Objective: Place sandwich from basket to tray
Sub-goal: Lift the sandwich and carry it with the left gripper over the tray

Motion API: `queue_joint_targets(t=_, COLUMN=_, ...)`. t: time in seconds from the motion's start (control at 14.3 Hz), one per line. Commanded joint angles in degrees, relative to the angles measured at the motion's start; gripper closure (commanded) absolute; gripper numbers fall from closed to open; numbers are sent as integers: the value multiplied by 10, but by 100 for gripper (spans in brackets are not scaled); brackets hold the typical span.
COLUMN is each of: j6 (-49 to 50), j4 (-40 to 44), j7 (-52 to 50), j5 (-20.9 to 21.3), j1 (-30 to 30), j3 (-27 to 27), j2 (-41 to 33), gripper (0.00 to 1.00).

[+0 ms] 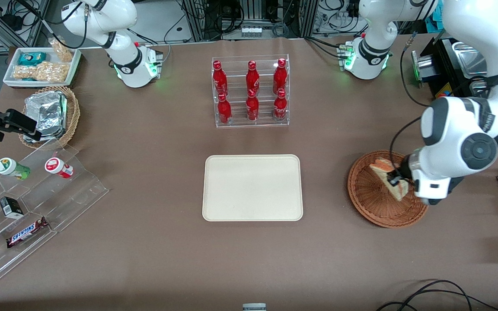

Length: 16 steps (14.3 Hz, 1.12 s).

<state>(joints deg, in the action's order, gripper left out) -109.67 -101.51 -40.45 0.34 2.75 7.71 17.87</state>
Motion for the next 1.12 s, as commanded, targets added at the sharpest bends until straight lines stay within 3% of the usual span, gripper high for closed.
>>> queue_joint_targets(t=0.0, j6=-58, j4=10, j7=84, j5=-2, j1=11, j3=52, j2=41, gripper=97)
queue_joint_targets(t=0.28, j6=-151, j4=32, j7=69, j5=6, j1=33, j3=146, j2=99, gripper=100)
queue_joint_targets(t=0.42, j6=-157, j4=81, j7=-3, j5=20, j1=100, j3=142, j2=141, gripper=100)
queue_joint_targets(t=0.63, j6=-157, j4=139, j7=-120, j5=119, j1=163, j3=143, j2=193, gripper=100)
queue_joint_targets(t=0.77, j6=-157, j4=171, j7=-175, j5=163, j1=199, j3=143, j2=223, gripper=100)
queue_joint_targets(t=1.05, j6=-167, j4=214, j7=-197, j5=171, j1=235, j3=143, j2=276, gripper=100)
